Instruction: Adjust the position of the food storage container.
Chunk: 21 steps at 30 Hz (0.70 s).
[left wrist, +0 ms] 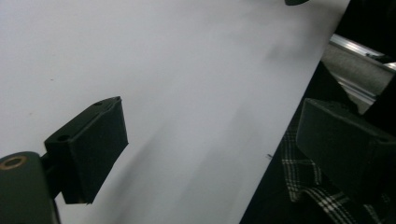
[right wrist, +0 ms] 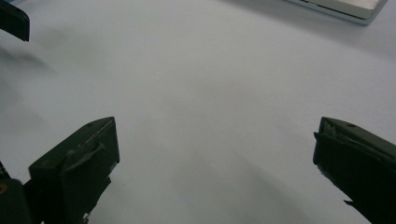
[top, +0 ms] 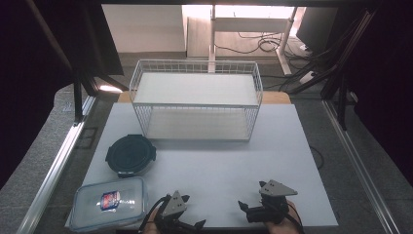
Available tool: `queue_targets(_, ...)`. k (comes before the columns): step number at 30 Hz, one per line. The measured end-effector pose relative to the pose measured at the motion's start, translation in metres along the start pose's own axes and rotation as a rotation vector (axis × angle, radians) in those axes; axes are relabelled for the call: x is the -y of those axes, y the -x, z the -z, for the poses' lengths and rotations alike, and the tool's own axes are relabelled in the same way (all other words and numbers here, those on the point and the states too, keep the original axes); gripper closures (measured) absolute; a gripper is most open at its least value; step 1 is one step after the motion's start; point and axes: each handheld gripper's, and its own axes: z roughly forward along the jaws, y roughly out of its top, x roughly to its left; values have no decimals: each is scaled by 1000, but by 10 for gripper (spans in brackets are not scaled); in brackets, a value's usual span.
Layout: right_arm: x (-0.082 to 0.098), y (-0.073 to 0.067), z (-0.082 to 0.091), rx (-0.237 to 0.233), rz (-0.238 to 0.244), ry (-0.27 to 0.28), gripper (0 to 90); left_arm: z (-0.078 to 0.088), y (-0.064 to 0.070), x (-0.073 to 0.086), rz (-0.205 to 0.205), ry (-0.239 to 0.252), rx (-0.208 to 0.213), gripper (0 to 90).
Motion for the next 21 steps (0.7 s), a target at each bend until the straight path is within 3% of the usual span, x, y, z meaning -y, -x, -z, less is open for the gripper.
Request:
queue_targets(7,-2,-7,-1,-28,4,-4,0,1,1,-1,4,7,-16,74)
queue_targets(21,-2,-7,0,-46,-8,-6,0,-1,-2,0,42,3,42,37)
